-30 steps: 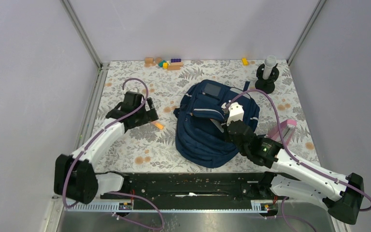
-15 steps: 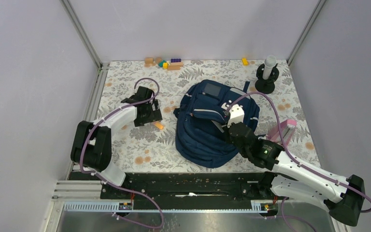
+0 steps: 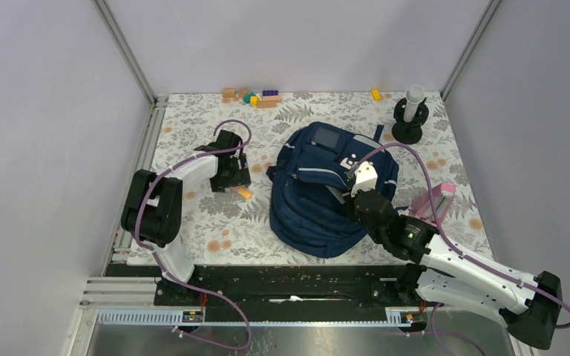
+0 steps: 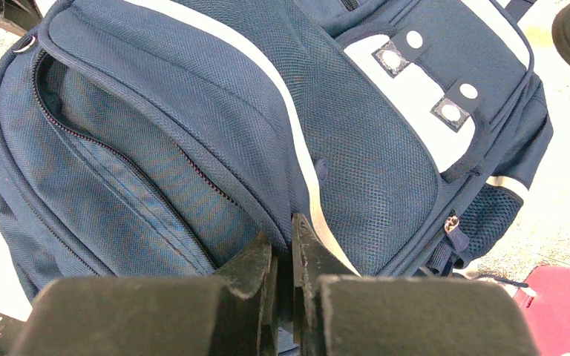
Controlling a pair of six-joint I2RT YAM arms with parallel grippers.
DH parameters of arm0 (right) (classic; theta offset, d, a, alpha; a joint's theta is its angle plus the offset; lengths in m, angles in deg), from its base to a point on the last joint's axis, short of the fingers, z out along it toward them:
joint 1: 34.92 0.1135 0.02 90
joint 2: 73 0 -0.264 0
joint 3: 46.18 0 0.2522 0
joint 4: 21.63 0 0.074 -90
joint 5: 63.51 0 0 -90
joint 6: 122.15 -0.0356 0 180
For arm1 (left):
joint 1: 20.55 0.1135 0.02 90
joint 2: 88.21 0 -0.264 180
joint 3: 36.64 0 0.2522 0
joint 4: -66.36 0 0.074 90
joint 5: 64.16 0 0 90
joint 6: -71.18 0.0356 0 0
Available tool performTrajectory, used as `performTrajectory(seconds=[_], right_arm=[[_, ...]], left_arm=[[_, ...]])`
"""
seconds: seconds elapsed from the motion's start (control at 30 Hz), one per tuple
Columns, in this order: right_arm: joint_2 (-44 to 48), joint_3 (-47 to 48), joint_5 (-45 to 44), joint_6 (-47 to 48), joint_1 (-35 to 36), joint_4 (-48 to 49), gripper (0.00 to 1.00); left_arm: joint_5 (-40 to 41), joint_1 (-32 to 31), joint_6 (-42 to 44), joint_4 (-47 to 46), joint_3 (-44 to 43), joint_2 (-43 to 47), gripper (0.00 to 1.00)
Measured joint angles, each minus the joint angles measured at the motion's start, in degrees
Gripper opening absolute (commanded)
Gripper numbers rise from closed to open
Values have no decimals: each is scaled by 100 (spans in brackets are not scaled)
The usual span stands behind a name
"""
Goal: Pack the student bag
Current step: Pick up the stationery from the center of the board.
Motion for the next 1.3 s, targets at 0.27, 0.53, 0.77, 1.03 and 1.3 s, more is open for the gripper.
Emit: performTrajectory(seconds=[0.27, 0.53, 0.77, 1.03, 1.3], right_arm=[[2, 0, 4, 2, 0, 2, 0], [181, -39, 107, 81, 0, -87, 0], [280, -37, 142, 155, 0, -208, 0], [299, -37, 155, 155, 0, -262, 0], [236, -31, 195, 151, 0, -264, 0]], left_arm=[[-61, 0, 199, 48, -83, -186, 56], [-262, -31, 619, 61, -107, -203, 40], [-520, -315, 966, 144, -205, -382, 32], [-787, -811, 1180, 214, -20, -192, 29], [-925, -1191, 1209, 339, 227, 42, 29]])
